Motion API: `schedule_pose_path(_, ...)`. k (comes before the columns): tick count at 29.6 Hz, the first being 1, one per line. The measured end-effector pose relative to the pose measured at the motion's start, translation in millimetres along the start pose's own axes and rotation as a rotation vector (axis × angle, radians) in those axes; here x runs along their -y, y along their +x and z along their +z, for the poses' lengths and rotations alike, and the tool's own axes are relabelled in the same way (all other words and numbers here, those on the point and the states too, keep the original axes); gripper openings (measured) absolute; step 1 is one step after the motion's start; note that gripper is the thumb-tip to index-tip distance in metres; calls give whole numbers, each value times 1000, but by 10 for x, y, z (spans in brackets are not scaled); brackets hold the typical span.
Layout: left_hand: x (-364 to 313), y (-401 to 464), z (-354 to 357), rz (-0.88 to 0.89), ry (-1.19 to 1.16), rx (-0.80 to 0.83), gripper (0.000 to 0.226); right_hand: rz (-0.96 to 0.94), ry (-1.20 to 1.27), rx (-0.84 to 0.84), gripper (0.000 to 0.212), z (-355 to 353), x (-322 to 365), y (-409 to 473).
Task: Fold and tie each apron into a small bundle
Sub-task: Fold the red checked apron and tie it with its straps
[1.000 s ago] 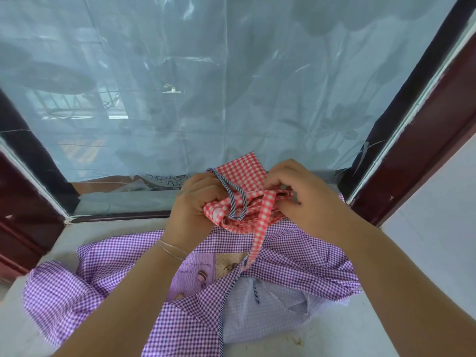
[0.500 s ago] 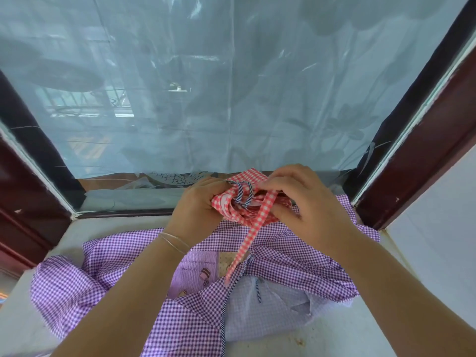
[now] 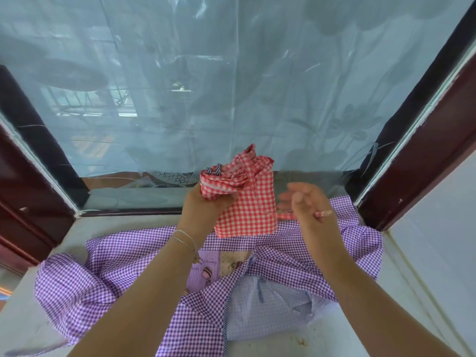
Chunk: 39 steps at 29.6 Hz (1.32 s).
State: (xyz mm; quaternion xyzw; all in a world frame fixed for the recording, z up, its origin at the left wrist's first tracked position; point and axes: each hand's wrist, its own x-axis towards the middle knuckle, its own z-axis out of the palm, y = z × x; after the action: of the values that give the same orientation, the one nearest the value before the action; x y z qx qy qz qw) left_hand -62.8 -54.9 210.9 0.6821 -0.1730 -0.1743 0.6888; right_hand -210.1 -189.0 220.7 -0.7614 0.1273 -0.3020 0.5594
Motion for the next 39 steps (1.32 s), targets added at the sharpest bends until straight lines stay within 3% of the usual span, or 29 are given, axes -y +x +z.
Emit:
schedule_pose_path(3, -4, -34, 6, 61, 198, 149, 32, -78, -333, -83, 90, -10, -23, 28)
schedule_pose_path(5, -24, -91, 13, 162, 370, 246, 27, -197, -389, -30, 80, -47, 123, 111)
schedule_pose_path(8, -60, -139, 27, 337, 563, 342, 14, -260, -413, 244, 39, -105, 433, 270)
schedule_pose_path(11, -105, -146, 12, 420, 665, 402, 11, -109, -650, 664, 51, -112, 554, 423)
schedule_pose_path(13, -133, -143, -23, 477, 689, 414, 5, -49, -780, 775, 40, -98, 559, 476)
schedule_pose_path(16, -123, -118, -98, 500, 669, 427, 5, -72, -852, 757, 8, -123, 591, 501)
schedule_pose_path(20, -120, -123, -180, 452, 671, 387, 20, -65, -705, 605, 14, -271, 708, 556)
schedule_pose_path(23, -132, -123, -186, 437, 686, 384, 30, -79, -666, 601, 18, -328, 725, 570)
schedule_pose_path(26, -134, -105, -162, 432, 709, 373, 25, -1, -629, 634, 16, -275, 724, 535)
schedule_pose_path(28, -130, -102, -138, 445, 717, 388, 22, 47, -600, 661, 27, -214, 684, 514)
schedule_pose_path(31, -121, -89, -122, 458, 722, 417, 19, 23, -577, 684, 9, -159, 607, 497)
schedule_pose_path(35, -108, -73, -144, 437, 708, 419, 18, 47, -469, 614, 12, -196, 555, 484)
schedule_pose_path(37, -95, -60, -151, 422, 706, 416, 16, 59, -513, 627, 23, -179, 521, 478)
schedule_pose_path(39, -86, -49, -146, 427, 726, 423, 10, 28, -630, 654, 11, -153, 465, 477)
